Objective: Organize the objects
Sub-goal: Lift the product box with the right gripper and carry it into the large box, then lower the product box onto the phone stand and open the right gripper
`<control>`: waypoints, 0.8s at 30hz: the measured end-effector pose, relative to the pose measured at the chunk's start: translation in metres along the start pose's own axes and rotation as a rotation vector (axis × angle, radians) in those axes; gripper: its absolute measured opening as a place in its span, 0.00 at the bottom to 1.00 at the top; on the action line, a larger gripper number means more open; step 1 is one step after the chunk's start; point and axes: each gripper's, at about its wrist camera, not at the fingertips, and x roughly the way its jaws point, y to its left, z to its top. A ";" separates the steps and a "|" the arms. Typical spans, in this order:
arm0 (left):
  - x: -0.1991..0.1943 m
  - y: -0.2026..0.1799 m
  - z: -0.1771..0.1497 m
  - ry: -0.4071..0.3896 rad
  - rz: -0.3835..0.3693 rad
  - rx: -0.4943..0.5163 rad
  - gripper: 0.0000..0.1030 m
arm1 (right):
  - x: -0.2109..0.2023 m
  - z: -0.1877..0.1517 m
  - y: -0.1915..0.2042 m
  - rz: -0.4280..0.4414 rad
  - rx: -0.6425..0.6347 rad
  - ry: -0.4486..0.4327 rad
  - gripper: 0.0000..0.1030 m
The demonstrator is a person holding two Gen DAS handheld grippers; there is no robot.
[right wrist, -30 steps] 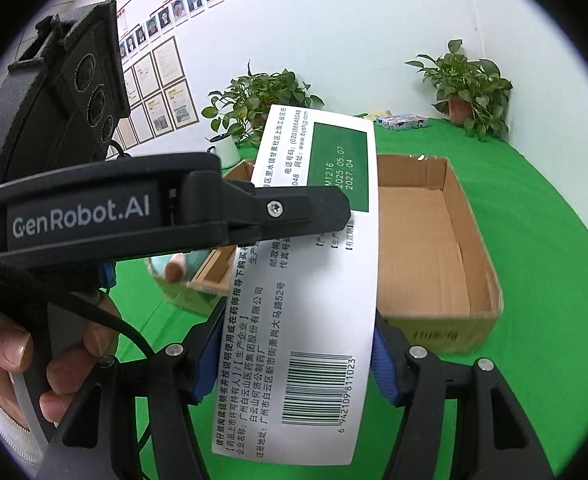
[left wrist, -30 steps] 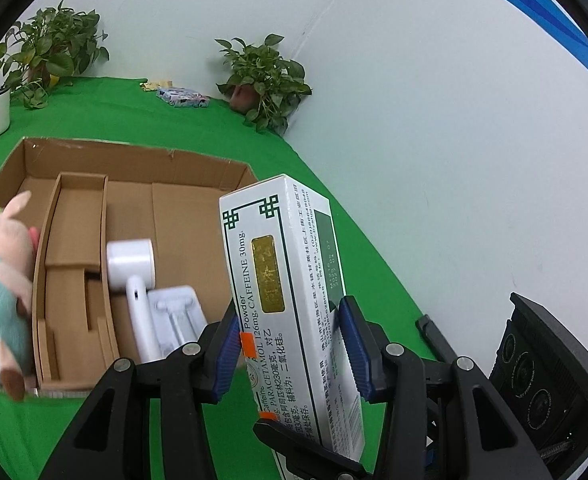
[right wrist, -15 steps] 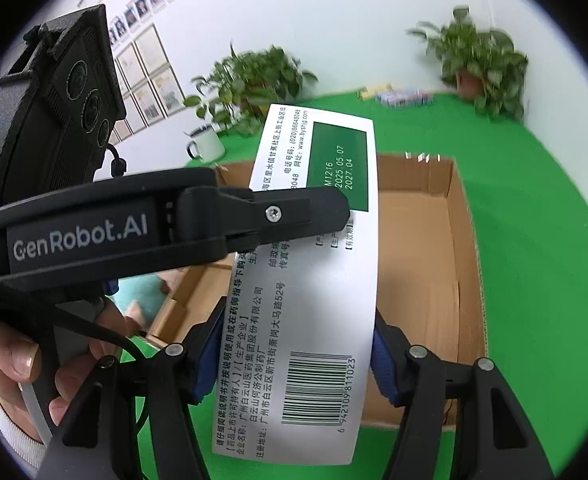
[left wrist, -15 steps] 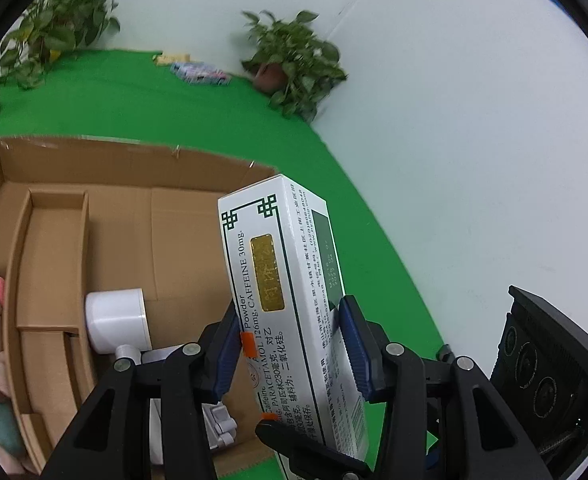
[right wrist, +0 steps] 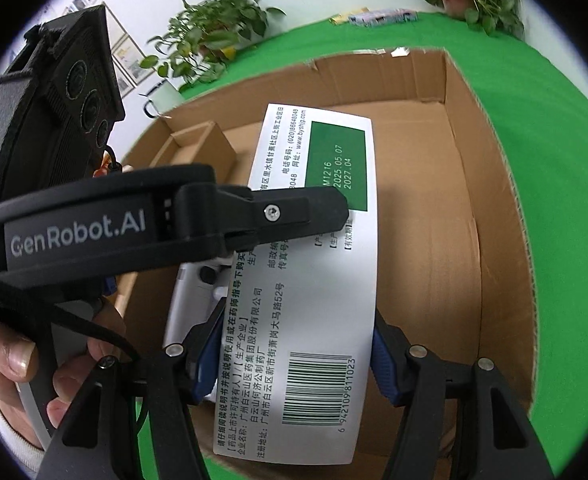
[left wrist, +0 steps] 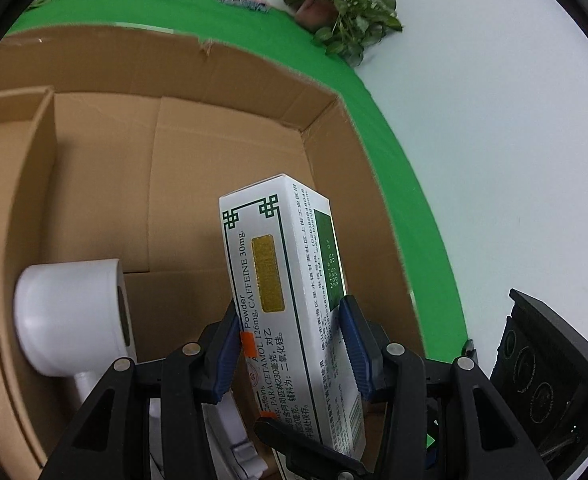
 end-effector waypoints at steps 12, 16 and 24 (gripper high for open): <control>-0.023 0.010 -0.001 -0.084 0.117 0.034 0.60 | 0.019 -0.004 -0.007 -0.111 0.017 0.032 0.60; -0.052 0.011 -0.008 -0.148 0.135 0.068 0.60 | 0.022 -0.002 -0.002 -0.106 0.013 0.072 0.65; -0.117 0.027 -0.047 -0.260 0.186 0.106 0.60 | 0.012 -0.014 0.001 -0.076 0.059 0.077 0.74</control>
